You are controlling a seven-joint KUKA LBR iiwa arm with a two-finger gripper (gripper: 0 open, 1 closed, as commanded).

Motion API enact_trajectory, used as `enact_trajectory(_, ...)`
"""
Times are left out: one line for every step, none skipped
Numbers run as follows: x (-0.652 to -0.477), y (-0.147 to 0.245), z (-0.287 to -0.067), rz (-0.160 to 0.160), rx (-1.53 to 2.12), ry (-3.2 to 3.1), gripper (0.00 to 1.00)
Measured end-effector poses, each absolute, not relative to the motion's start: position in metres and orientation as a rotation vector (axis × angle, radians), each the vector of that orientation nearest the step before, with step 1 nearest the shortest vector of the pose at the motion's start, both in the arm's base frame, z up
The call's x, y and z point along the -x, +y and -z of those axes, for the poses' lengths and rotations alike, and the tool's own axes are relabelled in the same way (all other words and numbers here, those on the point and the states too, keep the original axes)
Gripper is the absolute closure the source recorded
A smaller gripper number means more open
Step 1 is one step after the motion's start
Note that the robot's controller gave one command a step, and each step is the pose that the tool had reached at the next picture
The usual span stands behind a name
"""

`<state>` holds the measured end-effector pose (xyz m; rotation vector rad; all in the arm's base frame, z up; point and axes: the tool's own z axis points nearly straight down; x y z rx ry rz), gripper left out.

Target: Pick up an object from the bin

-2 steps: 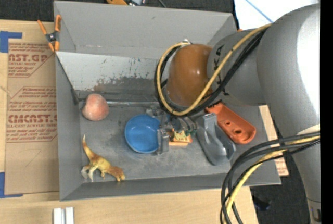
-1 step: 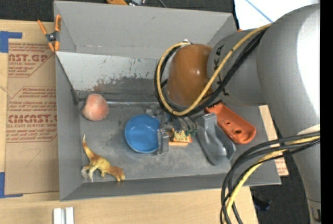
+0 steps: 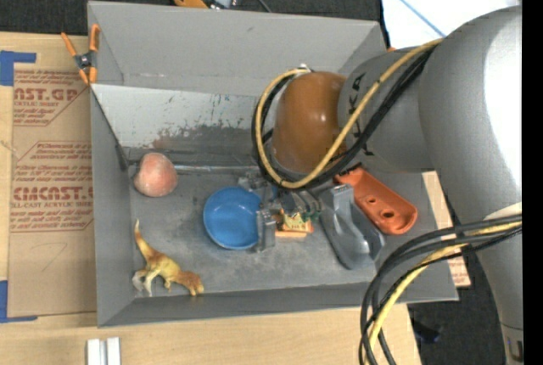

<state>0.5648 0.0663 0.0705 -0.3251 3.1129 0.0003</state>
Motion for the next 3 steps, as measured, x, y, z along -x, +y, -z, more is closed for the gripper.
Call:
enact_trajectory(-0.5648, 0.0663, -0.0705, 0.0, 0.325, 3.113, 1.0)
enact_trajectory(-0.5648, 0.0663, -0.0705, 0.0, 0.325, 3.113, 1.0)
enact_trajectory(-0.5648, 0.0663, -0.0705, 0.0, 0.325, 3.113, 1.0)
